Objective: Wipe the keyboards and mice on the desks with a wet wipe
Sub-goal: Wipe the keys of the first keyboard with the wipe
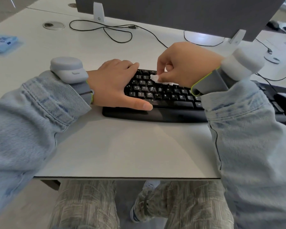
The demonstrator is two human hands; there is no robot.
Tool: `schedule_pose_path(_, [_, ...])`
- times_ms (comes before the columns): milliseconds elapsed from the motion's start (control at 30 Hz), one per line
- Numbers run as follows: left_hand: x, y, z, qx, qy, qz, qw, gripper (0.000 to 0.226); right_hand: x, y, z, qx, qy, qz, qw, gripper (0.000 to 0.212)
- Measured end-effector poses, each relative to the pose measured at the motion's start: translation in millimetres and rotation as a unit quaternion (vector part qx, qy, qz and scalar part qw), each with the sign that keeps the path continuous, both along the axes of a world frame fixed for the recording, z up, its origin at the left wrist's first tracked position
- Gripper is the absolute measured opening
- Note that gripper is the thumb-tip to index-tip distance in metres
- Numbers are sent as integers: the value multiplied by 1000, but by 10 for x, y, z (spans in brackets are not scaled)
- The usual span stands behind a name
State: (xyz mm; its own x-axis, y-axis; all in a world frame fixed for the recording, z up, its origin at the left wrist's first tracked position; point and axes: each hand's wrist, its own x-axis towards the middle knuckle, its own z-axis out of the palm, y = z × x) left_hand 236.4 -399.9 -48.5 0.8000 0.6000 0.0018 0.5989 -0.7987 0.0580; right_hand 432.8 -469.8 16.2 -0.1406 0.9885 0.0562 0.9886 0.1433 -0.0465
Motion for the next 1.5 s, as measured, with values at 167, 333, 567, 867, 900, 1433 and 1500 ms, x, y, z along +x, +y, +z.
schedule_pose_path(167, [-1,-13,15,-5,3,2,1000,145,-54,6,-32,-3,-14,-5,1000,6])
schedule_pose_path(333, [-11,-39,36,-7,8,3,1000,145,-25,-18,-11,-21,-9,2,1000,15])
schedule_pose_path(567, [-7,-67,59,-9,16,6,1000,148,-74,-28,0,32,9,13,999,21])
schedule_pose_path(867, [-14,-77,69,-11,22,8,1000,148,-127,-11,-53,18,-18,28,999,16])
schedule_pose_path(900, [-16,-76,62,-9,22,5,1000,147,-140,-18,-59,14,-10,31,999,16])
schedule_pose_path(1433, [-29,-78,66,-23,32,6,999,156,-34,-131,33,-10,0,-9,1000,9])
schedule_pose_path(1500, [-29,-82,52,-28,26,2,999,153,-36,-191,34,-42,-2,-11,999,12])
